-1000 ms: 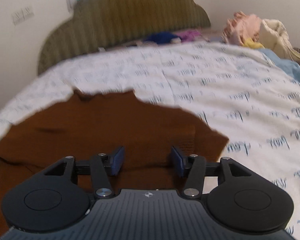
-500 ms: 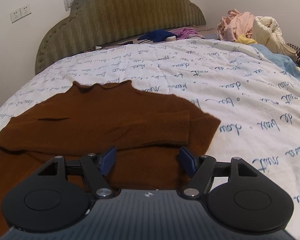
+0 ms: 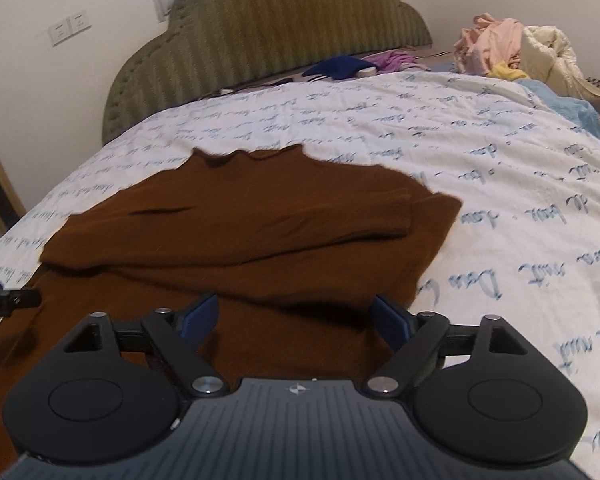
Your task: Fold small clothes
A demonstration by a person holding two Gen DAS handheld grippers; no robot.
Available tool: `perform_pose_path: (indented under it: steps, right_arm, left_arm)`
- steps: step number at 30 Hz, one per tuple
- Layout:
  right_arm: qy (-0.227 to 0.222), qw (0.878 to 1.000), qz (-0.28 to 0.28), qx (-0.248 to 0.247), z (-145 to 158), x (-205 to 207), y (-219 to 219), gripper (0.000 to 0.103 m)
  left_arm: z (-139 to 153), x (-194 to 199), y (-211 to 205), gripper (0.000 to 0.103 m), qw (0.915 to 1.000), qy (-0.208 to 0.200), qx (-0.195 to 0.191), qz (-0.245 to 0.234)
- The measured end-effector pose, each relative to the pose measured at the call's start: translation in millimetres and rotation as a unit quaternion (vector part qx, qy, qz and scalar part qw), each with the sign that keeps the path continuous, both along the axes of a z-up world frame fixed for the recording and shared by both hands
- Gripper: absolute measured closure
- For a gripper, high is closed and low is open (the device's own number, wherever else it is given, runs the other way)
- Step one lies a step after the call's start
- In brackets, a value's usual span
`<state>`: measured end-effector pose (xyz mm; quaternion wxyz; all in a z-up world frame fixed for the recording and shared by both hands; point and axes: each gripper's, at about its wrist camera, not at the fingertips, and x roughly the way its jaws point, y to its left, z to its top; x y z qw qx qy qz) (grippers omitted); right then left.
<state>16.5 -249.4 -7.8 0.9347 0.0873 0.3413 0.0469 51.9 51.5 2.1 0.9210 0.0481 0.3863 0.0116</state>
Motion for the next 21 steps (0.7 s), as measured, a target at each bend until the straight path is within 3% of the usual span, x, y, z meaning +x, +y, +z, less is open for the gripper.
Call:
perform_pose_path:
  steps: [5, 15, 21]
  right_arm:
    - [0.014, 1.0, 0.018, 0.011, -5.8, -11.4, 15.9, 0.015]
    - [0.017, 1.0, -0.002, 0.01, -18.3, -25.1, 28.3, 0.011]
    - [0.011, 1.0, -0.007, -0.004, -24.6, -29.0, 33.4, 0.004]
  left_arm:
    - [-3.7, -7.4, -7.1, 0.014, 1.0, 0.003, -0.003, -0.005]
    - [-18.1, -14.5, -9.7, 0.014, 0.9998, 0.013, -0.01, 0.005]
    - [-27.1, -20.6, -12.2, 0.011, 0.9999, -0.001, -0.003, 0.014]
